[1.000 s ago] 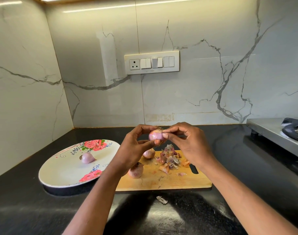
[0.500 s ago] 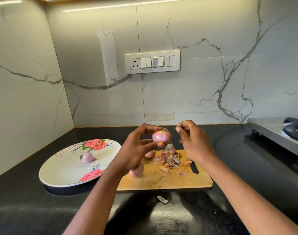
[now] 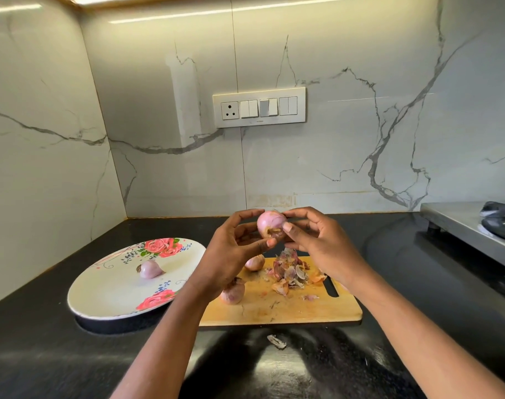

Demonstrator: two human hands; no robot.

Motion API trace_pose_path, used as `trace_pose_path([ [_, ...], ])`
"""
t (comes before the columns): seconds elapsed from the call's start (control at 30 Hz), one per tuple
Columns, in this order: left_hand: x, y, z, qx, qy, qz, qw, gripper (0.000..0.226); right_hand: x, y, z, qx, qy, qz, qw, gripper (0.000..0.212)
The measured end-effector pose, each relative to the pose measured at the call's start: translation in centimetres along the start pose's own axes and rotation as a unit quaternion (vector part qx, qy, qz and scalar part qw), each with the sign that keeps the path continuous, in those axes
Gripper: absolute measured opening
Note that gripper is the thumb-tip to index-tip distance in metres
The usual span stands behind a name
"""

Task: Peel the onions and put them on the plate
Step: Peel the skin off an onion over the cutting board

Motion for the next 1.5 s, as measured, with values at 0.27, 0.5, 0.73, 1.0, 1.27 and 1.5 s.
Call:
trace_pose_path([
  [0.27, -1.0, 0.1, 0.0, 0.003, -0.045, -0.031, 0.998, 0.057, 0.6, 0.8, -0.3, -0.047, 0.01, -0.061, 0.997, 0.036],
  [0.5, -0.2, -0.8, 0.0, 0.032, -0.014, -0.015, 0.999, 0.047, 0.1, 4.5, -1.7, -0.233, -0.058, -0.204, 0.949, 0.032],
  [0.73, 0.6, -0.8, 0.0, 0.034, 0.02, 0.007, 0.999, 0.046, -0.3, 5.5, -2.2, -0.278, -0.078, -0.222, 0.931, 0.023],
  [1.0, 0.6, -0.5, 0.1, 0.041, 0.018, 0.015, 0.999, 0.045, 0.0, 4.8, -1.9, -0.258, -0.079, -0.236, 0.934, 0.019],
  [1.27, 0.2, -0.6, 0.2, 0.055, -0.001, 0.037, 0.998, 0.041, 1.0, 5.1, -2.5, -0.286, -0.08, -0.282, 0.912, 0.017],
  [1.5, 0.1, -0.6, 0.1, 0.048, -0.001, 0.034, 0.998, 0.039, 0.5, 5.0, -2.1, -0.253, -0.123, -0.253, 0.926, 0.012],
])
Point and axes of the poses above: each hand's wrist, its own z-axis towards the middle knuckle, its own x-axis out of the palm, y = z × x, the point moved 10 cm from there along z, towards the middle knuckle, and after that the axes turned 4 degrees about x, right-handed, at the moved point
